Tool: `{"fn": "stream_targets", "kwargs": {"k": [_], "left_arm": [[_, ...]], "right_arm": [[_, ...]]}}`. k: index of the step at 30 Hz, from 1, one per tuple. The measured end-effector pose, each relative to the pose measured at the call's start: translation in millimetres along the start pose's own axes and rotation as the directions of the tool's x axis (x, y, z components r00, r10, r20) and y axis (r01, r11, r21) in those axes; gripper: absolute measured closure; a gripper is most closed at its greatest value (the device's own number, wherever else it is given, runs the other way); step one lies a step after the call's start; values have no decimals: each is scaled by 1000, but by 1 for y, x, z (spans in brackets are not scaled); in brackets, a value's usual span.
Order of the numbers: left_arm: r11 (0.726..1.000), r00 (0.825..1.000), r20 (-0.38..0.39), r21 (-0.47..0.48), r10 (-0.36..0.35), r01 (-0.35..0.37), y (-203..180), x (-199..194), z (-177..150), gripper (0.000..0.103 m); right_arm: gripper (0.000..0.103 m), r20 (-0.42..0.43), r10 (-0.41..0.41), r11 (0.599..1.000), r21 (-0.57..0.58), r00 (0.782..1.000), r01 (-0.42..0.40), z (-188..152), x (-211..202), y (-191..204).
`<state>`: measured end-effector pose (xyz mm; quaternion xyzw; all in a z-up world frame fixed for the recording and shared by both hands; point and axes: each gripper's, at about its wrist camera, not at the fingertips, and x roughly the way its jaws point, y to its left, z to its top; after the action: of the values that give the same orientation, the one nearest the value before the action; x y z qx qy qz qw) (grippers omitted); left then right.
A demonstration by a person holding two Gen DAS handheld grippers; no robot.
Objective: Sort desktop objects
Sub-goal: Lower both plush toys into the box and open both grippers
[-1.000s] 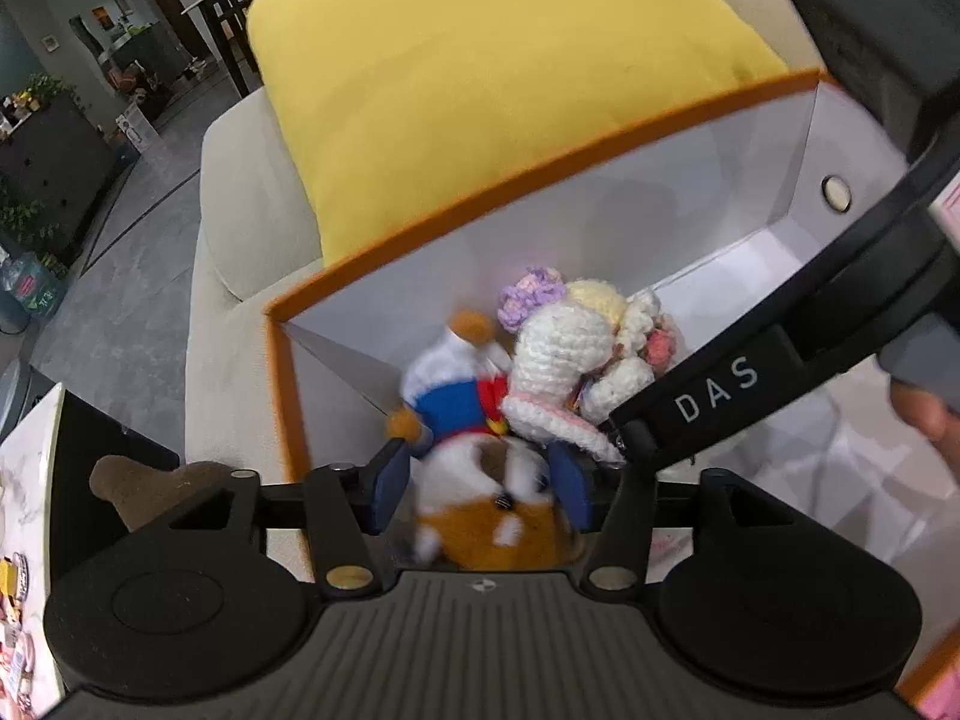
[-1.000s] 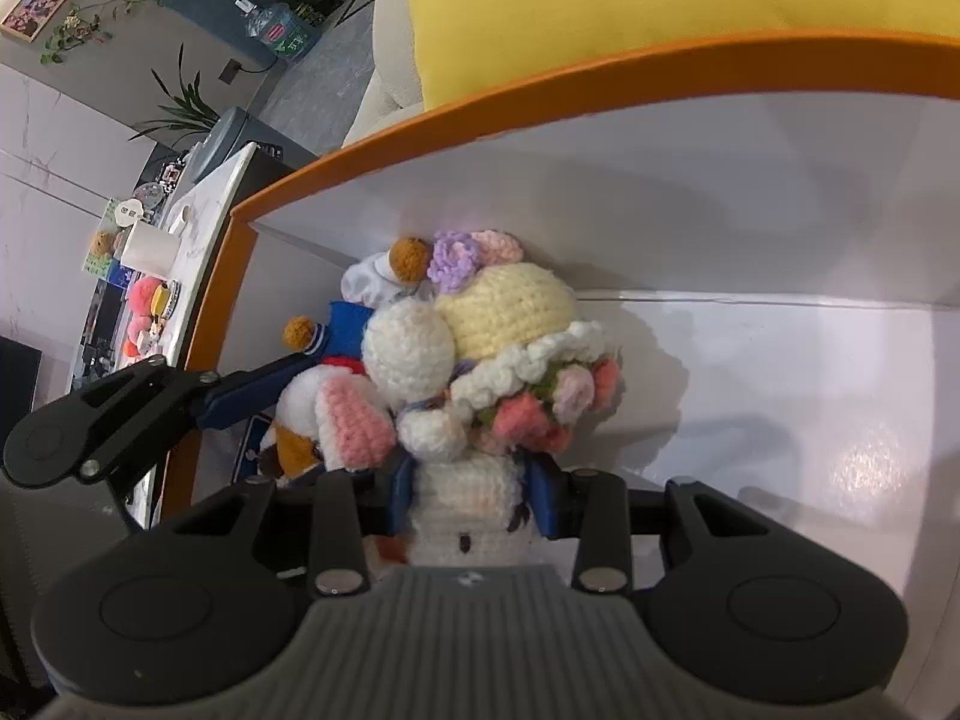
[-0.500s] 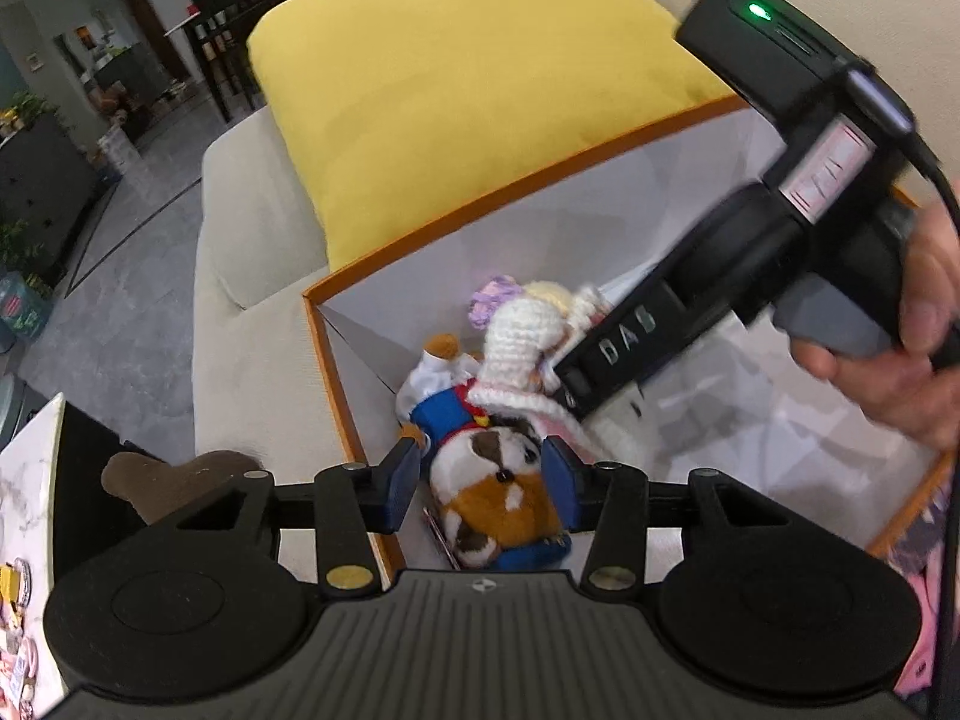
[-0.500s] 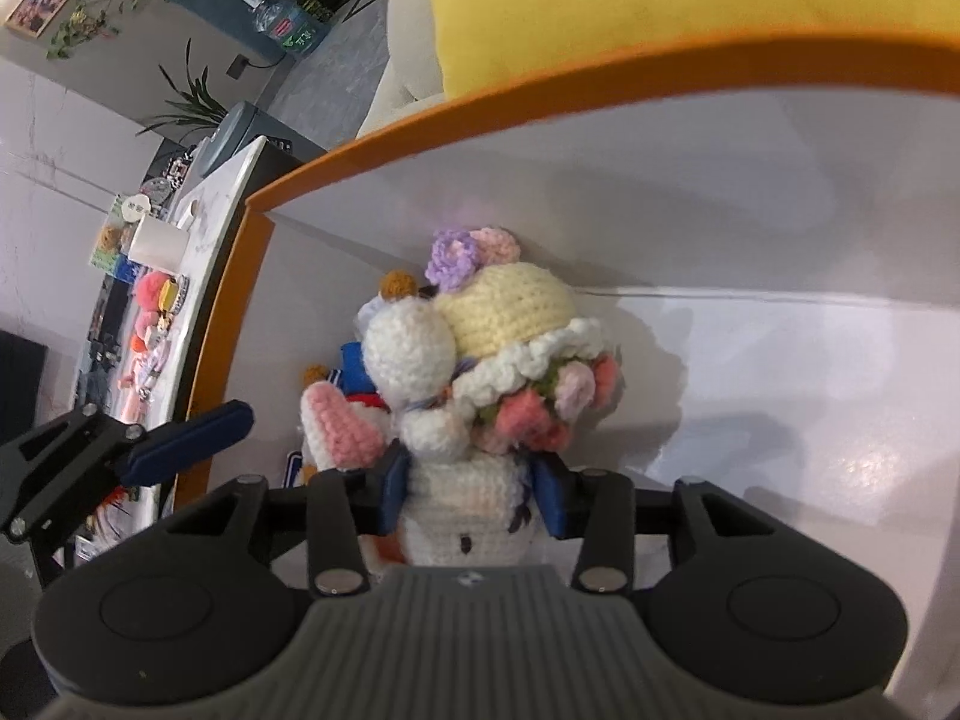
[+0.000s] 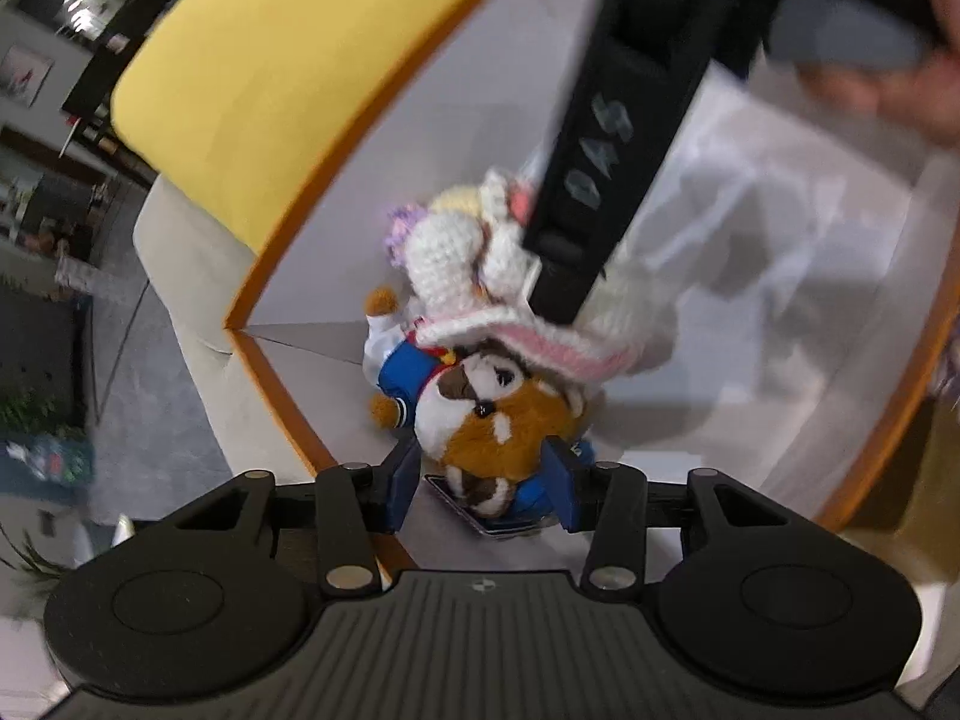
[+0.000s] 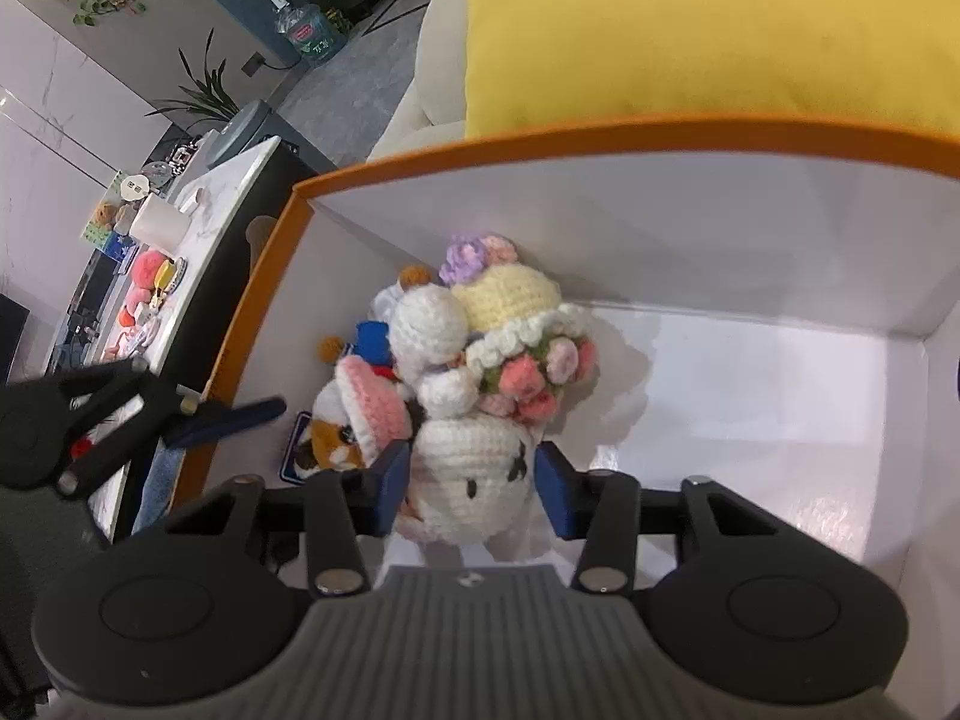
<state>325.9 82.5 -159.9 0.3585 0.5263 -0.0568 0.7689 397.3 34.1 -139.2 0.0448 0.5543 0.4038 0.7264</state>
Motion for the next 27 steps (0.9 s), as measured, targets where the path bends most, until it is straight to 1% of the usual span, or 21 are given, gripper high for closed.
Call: {"fn": "stream_targets", "kwargs": {"k": [4,6,9,12,15,19,20,22,24,25,27], "left_arm": [[1000,1000,0,4,-4,4,3,11,2,55],[1000,1000,18,-12,0,0,4,17,2,61],[999,999,30,-32,25,-24,5,26,4,62],[998,998,46,-58,32,-29,8,34,4,64],[998,997,59,-53,46,-43,6,42,1,65],[997,997,65,-71,39,-34,16,42,4,63],[997,997,68,-72,36,-31,16,43,4,63],[997,997,74,-70,30,-25,20,34,5,63],[996,996,91,-84,23,-16,23,28,4,63],[996,995,98,-88,29,-20,24,25,3,63],[995,993,116,-100,37,-25,23,13,3,63]], "right_arm": [[56,-12,25,999,23,1000,-25,0,2,-6],[57,-20,39,999,28,999,-38,1,4,-7],[57,-7,31,999,6,999,-31,1,3,-4],[58,3,20,999,-33,1000,-20,3,8,1],[61,7,31,999,-30,1000,-31,6,14,2],[61,2,47,999,-9,999,-47,8,16,-1],[61,3,48,999,-7,999,-48,8,16,-1],[57,8,39,999,-16,999,-39,8,13,0],[56,25,24,999,-30,999,-23,8,8,3],[52,34,20,999,-34,999,-19,8,4,4],[50,46,25,999,-29,999,-24,9,-2,5]]}}
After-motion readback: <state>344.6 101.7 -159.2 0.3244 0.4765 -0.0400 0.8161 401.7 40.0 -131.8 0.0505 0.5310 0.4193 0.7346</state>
